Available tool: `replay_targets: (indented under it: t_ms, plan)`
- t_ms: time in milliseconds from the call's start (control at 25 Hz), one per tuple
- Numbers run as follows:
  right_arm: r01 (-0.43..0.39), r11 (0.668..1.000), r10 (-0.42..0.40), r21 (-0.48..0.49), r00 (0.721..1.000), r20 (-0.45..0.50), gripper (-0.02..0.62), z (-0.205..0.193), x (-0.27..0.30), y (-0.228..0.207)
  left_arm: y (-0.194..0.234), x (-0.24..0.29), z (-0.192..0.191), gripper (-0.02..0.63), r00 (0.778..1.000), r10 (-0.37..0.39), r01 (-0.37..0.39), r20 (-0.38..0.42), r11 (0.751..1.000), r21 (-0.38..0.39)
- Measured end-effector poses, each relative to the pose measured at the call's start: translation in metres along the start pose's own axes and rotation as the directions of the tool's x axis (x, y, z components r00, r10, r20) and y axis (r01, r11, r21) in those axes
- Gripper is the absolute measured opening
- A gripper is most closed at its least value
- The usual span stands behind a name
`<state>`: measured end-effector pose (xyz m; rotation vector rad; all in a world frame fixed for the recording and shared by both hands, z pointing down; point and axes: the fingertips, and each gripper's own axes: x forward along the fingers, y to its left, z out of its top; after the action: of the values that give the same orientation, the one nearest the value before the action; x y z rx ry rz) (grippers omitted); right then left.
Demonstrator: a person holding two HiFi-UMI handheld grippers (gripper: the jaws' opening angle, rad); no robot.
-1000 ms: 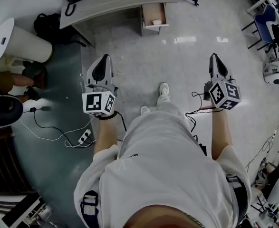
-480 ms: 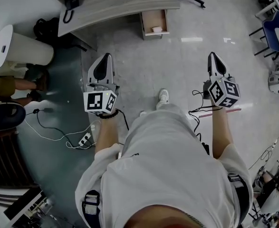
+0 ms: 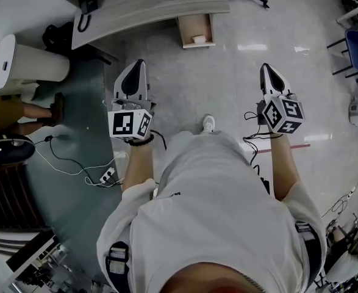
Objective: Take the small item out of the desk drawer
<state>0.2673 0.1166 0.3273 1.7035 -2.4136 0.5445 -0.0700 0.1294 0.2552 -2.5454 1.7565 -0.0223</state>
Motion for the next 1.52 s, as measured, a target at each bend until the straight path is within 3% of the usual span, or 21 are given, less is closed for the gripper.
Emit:
replay_targets:
  t_ms: [400, 600, 880, 1360, 1520]
  plan:
    - [-0.035, 0.999, 0.035, 0.011, 0.999, -0.034, 0.002, -0.006, 0.034, -0.006, 0.012, 0.022, -0.013, -0.002, 1.0, 0.023, -0.023, -0.013, 1.0, -0.013]
    - [-0.018, 1.0, 0.019, 0.024, 0.999, -0.033, 0.002, -0.004, 0.057, -0.014, 0.023, 0.051, -0.013, -0.002, 1.0, 0.0, 0.0, 0.004, 1.0, -0.012]
    - [-0.009, 1.0, 0.012, 0.024, 0.995, -0.101, 0.001, -0.012, 0.122, -0.012, 0.06, 0.107, -0.026, -0.002, 1.0, -0.023, 0.023, 0.005, 0.999, -0.028]
    - [-0.012, 1.0, 0.016, 0.024, 0.987, -0.16, 0.002, -0.01, 0.265, 0.022, 0.138, 0.21, -0.104, -0.002, 0.992, -0.113, 0.106, -0.06, 0.988, -0.113]
    - [0.0, 1.0, 0.003, 0.012, 0.985, -0.172, 0.002, -0.009, 0.294, 0.03, 0.143, 0.236, -0.133, -0.002, 0.982, -0.169, 0.156, -0.086, 0.977, -0.143]
